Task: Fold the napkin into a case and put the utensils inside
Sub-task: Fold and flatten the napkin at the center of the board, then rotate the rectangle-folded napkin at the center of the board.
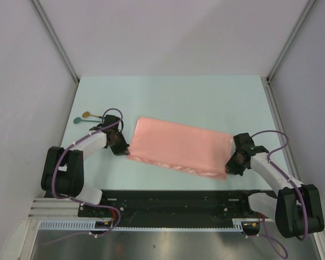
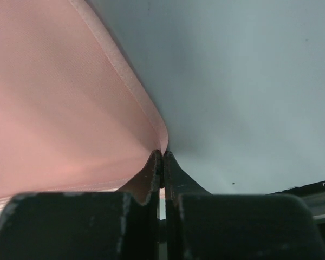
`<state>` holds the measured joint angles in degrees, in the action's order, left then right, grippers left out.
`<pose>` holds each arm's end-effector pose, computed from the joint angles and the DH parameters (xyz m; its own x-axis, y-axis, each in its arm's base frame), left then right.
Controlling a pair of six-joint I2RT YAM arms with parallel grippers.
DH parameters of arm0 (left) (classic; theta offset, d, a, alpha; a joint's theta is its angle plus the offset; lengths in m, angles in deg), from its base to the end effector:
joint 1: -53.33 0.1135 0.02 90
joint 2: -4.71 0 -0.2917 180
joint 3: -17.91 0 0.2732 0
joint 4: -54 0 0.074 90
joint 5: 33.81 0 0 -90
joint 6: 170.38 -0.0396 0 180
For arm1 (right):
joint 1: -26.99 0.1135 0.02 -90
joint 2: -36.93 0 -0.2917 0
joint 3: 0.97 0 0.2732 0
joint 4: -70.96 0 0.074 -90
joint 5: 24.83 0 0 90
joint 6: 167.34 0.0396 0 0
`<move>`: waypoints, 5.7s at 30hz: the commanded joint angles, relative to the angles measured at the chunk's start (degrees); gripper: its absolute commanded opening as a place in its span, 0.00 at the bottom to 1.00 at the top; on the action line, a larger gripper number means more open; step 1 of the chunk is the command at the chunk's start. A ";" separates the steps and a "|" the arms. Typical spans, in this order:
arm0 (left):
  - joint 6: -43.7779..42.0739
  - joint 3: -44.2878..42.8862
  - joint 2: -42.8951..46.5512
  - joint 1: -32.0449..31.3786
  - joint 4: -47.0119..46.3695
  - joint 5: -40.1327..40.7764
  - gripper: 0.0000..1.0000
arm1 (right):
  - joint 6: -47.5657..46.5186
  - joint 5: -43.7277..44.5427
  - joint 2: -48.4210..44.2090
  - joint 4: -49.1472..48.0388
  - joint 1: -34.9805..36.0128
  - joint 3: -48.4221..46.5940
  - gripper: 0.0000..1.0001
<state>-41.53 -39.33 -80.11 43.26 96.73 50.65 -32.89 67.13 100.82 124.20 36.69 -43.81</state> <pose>0.2691 -0.0517 0.1707 -0.8512 -0.4830 -0.2054 -0.4210 0.8621 -0.2821 0.1750 0.0285 0.1680 -0.7889 0.5752 -0.2163 0.5508 0.8179 0.1661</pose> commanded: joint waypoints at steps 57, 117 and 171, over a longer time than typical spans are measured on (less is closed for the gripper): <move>0.44 3.25 1.68 -0.13 0.37 7.21 0.00 | 8.73 2.70 -7.47 4.62 5.07 4.93 0.04; -7.75 -17.50 -13.35 -1.71 -13.78 -28.65 0.22 | -23.35 -9.86 10.80 -29.30 -11.89 -7.72 0.56; 2.11 -27.52 -26.38 1.28 -11.76 -10.02 0.08 | -22.12 -12.68 36.03 -35.11 -14.62 -25.64 0.00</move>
<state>-38.28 -67.68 -109.92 45.10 86.89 36.91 -56.13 54.14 134.77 88.92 22.24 -64.42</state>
